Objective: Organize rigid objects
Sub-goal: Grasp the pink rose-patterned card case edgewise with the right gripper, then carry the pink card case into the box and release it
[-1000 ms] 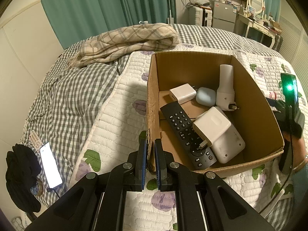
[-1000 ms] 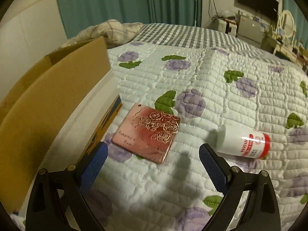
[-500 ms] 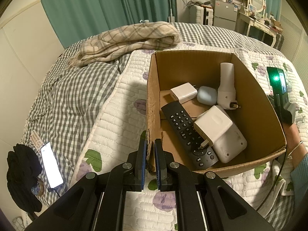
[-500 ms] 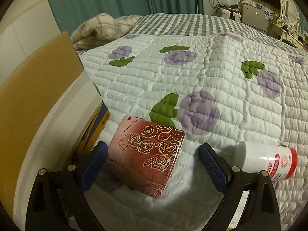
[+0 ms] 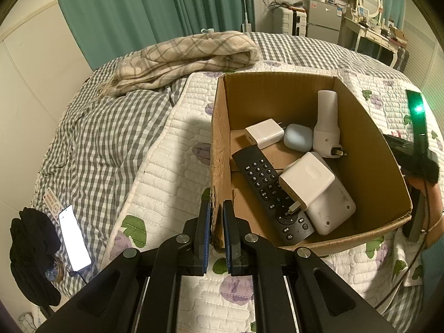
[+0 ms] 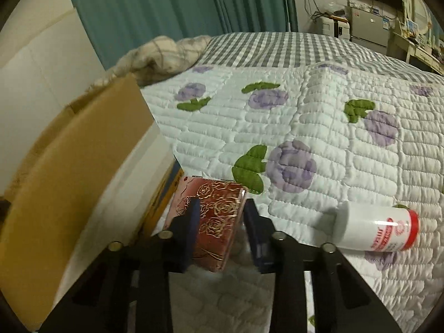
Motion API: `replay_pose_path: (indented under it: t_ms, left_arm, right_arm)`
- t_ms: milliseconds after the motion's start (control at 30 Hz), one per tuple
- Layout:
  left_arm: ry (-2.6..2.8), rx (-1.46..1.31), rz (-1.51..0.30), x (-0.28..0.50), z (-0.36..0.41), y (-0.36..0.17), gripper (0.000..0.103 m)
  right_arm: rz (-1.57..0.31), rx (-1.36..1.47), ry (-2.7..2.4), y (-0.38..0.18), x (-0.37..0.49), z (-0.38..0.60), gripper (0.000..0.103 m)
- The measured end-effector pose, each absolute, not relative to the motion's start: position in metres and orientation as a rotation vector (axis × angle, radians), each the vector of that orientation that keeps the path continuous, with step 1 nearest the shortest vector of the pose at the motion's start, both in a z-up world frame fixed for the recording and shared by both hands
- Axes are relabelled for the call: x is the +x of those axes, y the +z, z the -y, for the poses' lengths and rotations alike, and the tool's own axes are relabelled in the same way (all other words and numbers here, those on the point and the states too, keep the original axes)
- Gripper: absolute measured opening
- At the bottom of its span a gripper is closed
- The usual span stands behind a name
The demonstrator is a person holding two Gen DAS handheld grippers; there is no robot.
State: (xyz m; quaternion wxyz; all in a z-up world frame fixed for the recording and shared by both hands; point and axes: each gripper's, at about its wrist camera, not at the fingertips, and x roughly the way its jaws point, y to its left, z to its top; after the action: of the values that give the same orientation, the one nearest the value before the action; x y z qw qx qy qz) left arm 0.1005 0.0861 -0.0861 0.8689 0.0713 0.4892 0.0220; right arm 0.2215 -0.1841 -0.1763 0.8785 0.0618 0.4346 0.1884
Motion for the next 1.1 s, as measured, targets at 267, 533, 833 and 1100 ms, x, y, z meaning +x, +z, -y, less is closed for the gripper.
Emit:
replay_pose_path:
  t_ms: [267, 533, 833, 1100]
  left_arm:
    - [0.045, 0.15, -1.024, 0.101, -0.085, -0.086, 0.008]
    - [0.044, 0.151, -1.023, 0.1, -0.083, -0.086, 0.008]
    - [0.043, 0.148, -1.022, 0.099, -0.083, -0.085, 0.008]
    - [0.038, 0.138, -1.023, 0.099, -0.082, -0.085, 0.008]
  right_arm:
    - [-0.934, 0.181, 0.453, -0.177, 0.215, 0.167, 0.016]
    - [-0.85, 0.053, 0.377, -0.149, 0.195, 0.157, 0.01]
    - [-0.623, -0.06, 0.338, -0.049, 0.161, 0.152, 0.01]
    - [-0.544, -0.113, 0.443, 0.01, 0.134, 0.114, 0.01]
